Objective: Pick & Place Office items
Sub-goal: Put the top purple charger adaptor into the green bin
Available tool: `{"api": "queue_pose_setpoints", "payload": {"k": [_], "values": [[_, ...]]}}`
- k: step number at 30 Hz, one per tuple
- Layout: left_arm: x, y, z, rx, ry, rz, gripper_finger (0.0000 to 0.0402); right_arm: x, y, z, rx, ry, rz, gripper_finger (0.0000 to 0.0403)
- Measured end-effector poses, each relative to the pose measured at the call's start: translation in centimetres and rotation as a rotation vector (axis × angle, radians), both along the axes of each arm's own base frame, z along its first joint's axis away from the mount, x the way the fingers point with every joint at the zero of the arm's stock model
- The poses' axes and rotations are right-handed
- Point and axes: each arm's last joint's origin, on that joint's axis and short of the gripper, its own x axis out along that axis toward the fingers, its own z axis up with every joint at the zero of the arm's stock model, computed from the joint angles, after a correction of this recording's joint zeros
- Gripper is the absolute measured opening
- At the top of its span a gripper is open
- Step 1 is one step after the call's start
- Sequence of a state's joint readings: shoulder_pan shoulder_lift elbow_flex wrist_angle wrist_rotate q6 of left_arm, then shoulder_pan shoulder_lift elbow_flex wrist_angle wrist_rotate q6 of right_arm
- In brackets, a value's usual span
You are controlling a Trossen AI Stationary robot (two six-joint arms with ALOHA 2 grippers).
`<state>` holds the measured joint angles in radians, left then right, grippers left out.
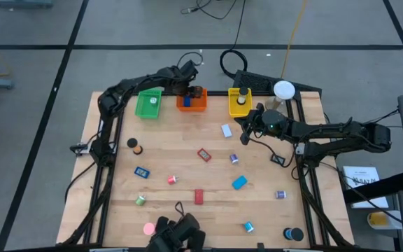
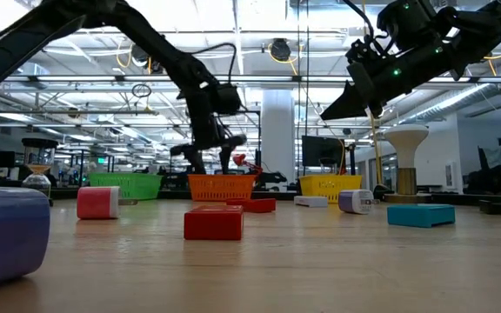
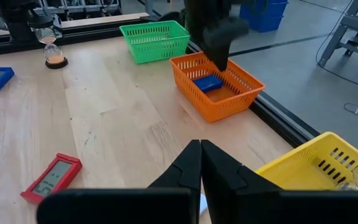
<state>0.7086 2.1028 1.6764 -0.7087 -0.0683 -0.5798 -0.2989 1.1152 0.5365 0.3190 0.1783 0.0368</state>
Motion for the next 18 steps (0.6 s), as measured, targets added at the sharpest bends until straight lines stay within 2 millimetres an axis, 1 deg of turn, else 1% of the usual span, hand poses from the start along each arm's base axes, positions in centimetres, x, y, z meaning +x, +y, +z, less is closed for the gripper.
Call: {"api": "queue_pose_setpoints", "payload": {"k": [2, 5, 8, 11, 15, 17, 18], "values": [[-0.2, -0.4, 1.2, 0.018, -0.008, -0.082, 0.0245, 0.0, 0.0, 0.0, -0.001, 0.001, 0.000, 0.0001], [-0.9, -1.5, 3.4, 0.055, 0.045, -0.190, 0.0219, 0.0, 0.0, 0.0, -0.009, 0.007, 0.003, 0.0002], [-1.4, -3.0, 5.6, 0.122, 0.103, -0.341, 0.0175, 0.0, 0.0, 0.0, -0.016, 0.009, 0.005, 0.0002], [-1.9, -4.7, 7.1, 0.196, 0.089, -0.441, 0.0122, 0.0, 0.0, 0.0, -0.020, 0.005, 0.005, 0.0001], [-2.7, -7.3, 7.9, 0.352, -0.031, -0.505, 0.0050, 0.0, 0.0, 0.1, -0.022, 0.003, 0.005, 0.0002], [-3.4, -8.8, 7.8, 0.440, -0.106, -0.555, 0.0018, 0.0, 0.0, 0.1, -0.025, -0.005, 0.004, 0.0004], [-3.8, -9.5, 7.6, 0.482, -0.147, -0.576, 0.0009, 0.1, 0.0, 0.2, -0.026, -0.009, 0.004, 0.0004]]}}
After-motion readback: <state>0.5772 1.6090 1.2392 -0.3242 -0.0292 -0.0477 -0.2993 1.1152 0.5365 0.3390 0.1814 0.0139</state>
